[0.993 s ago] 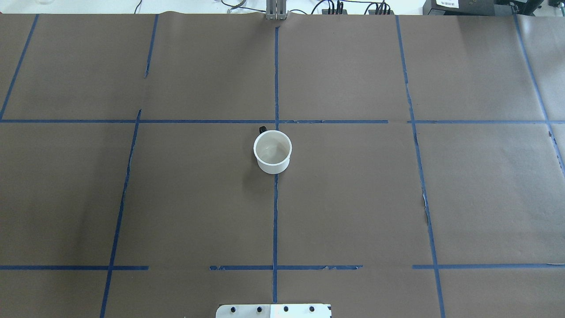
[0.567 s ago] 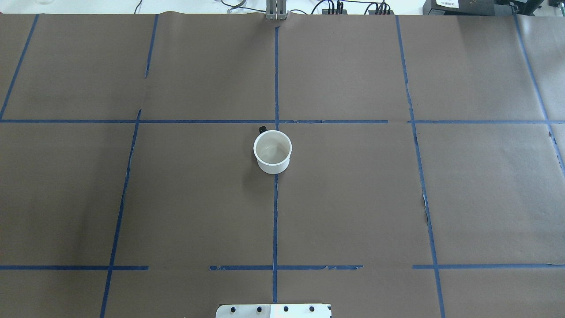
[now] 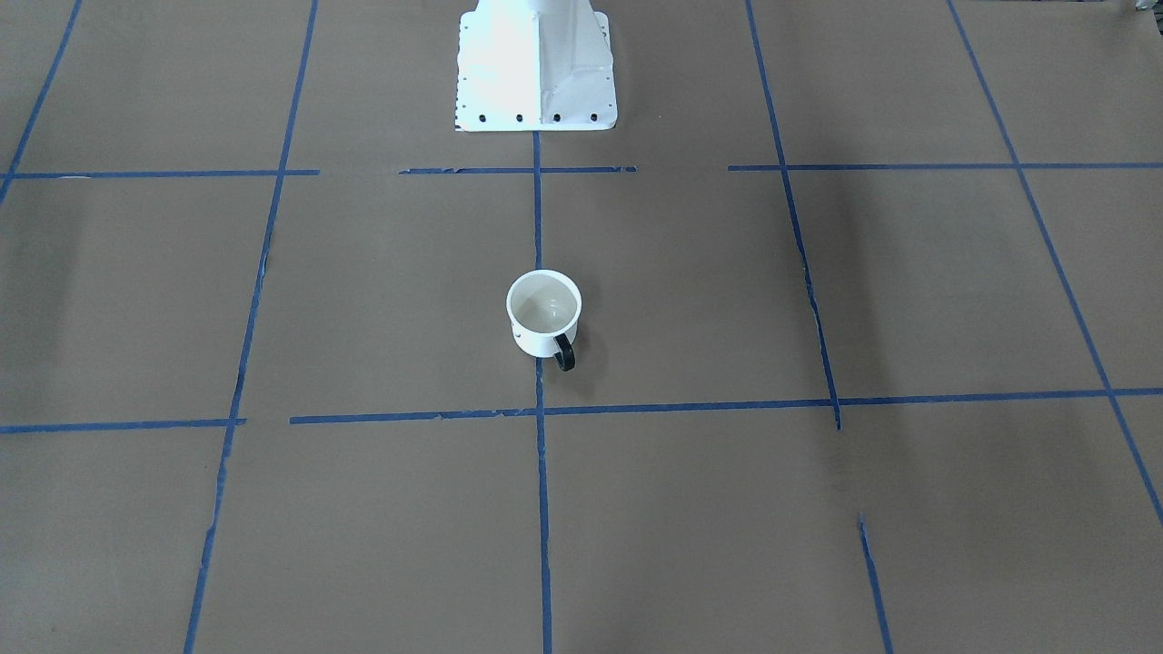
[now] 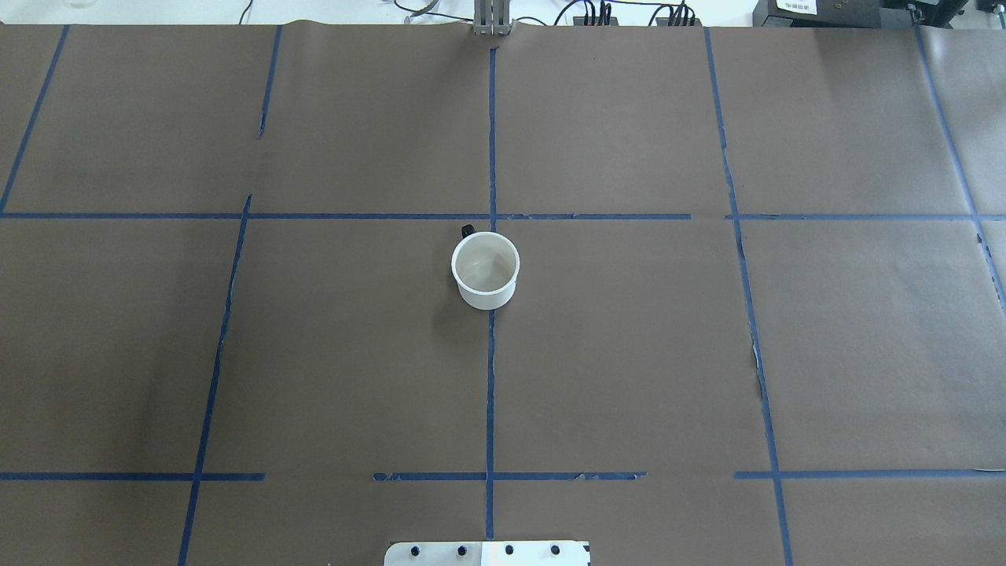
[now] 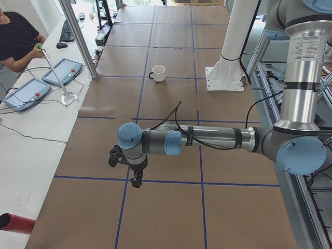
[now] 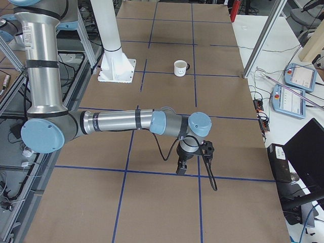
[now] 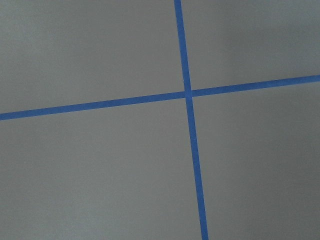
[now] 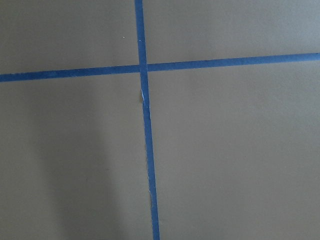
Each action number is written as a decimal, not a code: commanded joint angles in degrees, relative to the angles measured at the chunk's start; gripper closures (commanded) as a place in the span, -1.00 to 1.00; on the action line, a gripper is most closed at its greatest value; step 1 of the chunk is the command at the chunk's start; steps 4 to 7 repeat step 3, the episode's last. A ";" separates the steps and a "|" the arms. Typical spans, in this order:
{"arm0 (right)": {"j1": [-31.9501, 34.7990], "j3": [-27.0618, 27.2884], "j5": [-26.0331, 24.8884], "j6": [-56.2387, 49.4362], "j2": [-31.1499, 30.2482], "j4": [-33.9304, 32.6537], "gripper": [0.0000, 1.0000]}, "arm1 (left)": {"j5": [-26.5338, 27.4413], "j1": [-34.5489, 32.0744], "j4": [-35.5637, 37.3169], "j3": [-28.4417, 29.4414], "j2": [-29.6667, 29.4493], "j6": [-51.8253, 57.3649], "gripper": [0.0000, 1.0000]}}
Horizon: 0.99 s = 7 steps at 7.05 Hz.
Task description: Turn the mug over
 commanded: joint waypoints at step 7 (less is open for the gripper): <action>0.00 0.00 0.00 0.00 0.00 0.00 -1.00 | -0.09 0.00 0.01 -0.26 0.09 0.00 -1.00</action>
